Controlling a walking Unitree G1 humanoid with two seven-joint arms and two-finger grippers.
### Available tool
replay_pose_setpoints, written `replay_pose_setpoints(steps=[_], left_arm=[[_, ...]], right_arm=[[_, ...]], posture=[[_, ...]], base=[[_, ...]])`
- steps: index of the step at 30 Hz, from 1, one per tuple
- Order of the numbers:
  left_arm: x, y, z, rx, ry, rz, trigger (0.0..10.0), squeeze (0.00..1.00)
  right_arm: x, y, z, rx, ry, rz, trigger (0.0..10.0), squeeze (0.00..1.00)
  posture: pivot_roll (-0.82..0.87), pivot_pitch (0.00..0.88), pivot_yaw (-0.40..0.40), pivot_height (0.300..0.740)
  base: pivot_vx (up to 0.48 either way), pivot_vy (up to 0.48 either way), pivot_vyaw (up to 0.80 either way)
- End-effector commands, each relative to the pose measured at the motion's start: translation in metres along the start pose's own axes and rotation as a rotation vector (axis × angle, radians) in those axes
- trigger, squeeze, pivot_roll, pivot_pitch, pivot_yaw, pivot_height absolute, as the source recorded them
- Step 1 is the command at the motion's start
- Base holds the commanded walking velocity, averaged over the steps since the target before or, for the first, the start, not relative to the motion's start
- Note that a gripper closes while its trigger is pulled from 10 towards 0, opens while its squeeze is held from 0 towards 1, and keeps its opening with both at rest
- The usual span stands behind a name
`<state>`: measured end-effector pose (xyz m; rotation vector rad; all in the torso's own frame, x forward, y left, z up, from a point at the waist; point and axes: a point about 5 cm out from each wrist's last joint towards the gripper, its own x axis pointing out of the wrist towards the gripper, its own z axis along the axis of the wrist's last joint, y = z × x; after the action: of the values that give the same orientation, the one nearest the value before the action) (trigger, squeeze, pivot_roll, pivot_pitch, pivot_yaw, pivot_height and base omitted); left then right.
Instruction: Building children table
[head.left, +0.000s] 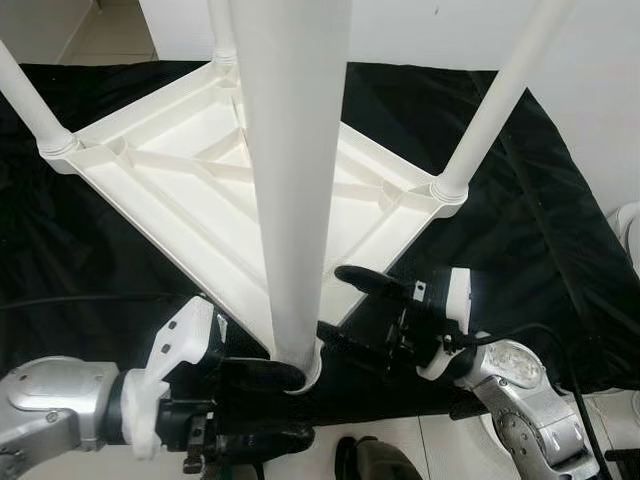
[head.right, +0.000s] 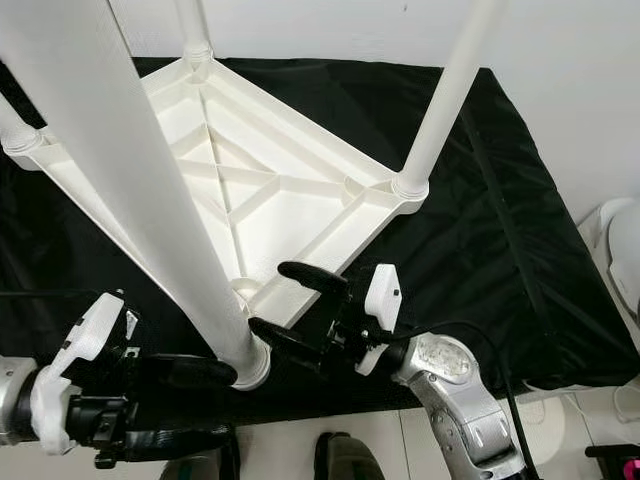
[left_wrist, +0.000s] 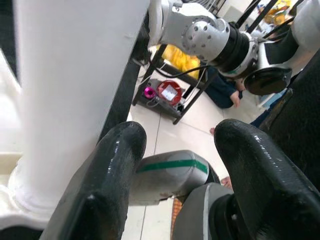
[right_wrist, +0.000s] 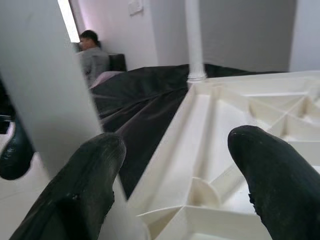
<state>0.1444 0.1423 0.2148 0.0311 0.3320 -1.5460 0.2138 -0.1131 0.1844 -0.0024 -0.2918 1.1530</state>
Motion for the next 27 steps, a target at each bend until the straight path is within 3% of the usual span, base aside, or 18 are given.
replay_pose_setpoints(steps=[1, 7, 10, 13, 16, 18, 20, 21, 23, 27], left_arm=[[-0.001, -0.005, 0.002, -0.004, 0.014, -0.036, 10.0, 0.0], [-0.011, -0.009, 0.002, -0.013, 0.028, -0.019, 10.0, 0.0], [-0.017, -0.008, -0.014, -0.045, 0.078, 0.024, 10.0, 0.0], [-0.033, 0.003, -0.053, -0.144, 0.184, 0.185, 10.0, 0.0], [-0.045, 0.008, -0.067, -0.172, 0.223, 0.269, 10.0, 0.0], [-0.045, 0.008, -0.067, -0.172, 0.223, 0.269, 10.0, 0.0], [-0.061, 0.022, -0.068, -0.155, 0.205, 0.415, 10.0, 0.0], [-0.061, 0.022, -0.068, -0.155, 0.205, 0.415, 10.0, 0.0], [-0.079, 0.036, -0.056, -0.094, 0.181, 0.561, 10.0, 0.0], [-0.083, 0.039, -0.047, -0.057, 0.159, 0.594, 10.0, 0.0]], right_arm=[[-0.003, -0.003, -0.001, -0.002, -0.006, -0.037, 10.0, 0.0], [0.003, 0.008, -0.005, 0.047, -0.009, 0.02, 10.0, 0.0], [0.014, 0.017, -0.007, 0.086, -0.029, 0.084, 10.0, 0.0], [0.024, 0.019, -0.008, 0.112, -0.043, 0.136, 10.0, 0.0], [0.025, 0.017, -0.008, 0.115, -0.044, 0.145, 10.0, 0.0], [0.025, 0.017, -0.008, 0.115, -0.044, 0.145, 10.0, 0.0], [0.02, 0.01, -0.009, 0.104, -0.029, 0.127, 10.0, 0.0], [0.02, 0.01, -0.009, 0.104, -0.029, 0.127, 10.0, 0.0], [0.016, 0.001, -0.009, 0.082, -0.019, 0.075, 10.0, 0.0], [0.015, -0.007, -0.01, 0.07, -0.022, 0.016, 10.0, 0.0]], posture=[[0.02, 0.162, -0.003, 0.74], [0.03, 0.158, -0.01, 0.74], [0.04, 0.156, -0.012, 0.74], [0.06, 0.155, -0.02, 0.74], [0.06, 0.155, -0.02, 0.74], [0.06, 0.155, -0.02, 0.74], [0.07, 0.153, -0.028, 0.74], [0.07, 0.153, -0.028, 0.74], [0.08, 0.153, -0.04, 0.74], [0.08, 0.151, -0.044, 0.74]], base=[[0.0, 0.0, 0.0], [0.0, 0.0, 0.0], [0.0, 0.0, 0.0], [0.0, 0.0, 0.0], [0.0, 0.0, 0.0], [0.0, 0.0, 0.0], [0.0, 0.0, 0.0], [0.0, 0.0, 0.0], [0.0, 0.0, 0.0], [0.0, 0.0, 0.0]])
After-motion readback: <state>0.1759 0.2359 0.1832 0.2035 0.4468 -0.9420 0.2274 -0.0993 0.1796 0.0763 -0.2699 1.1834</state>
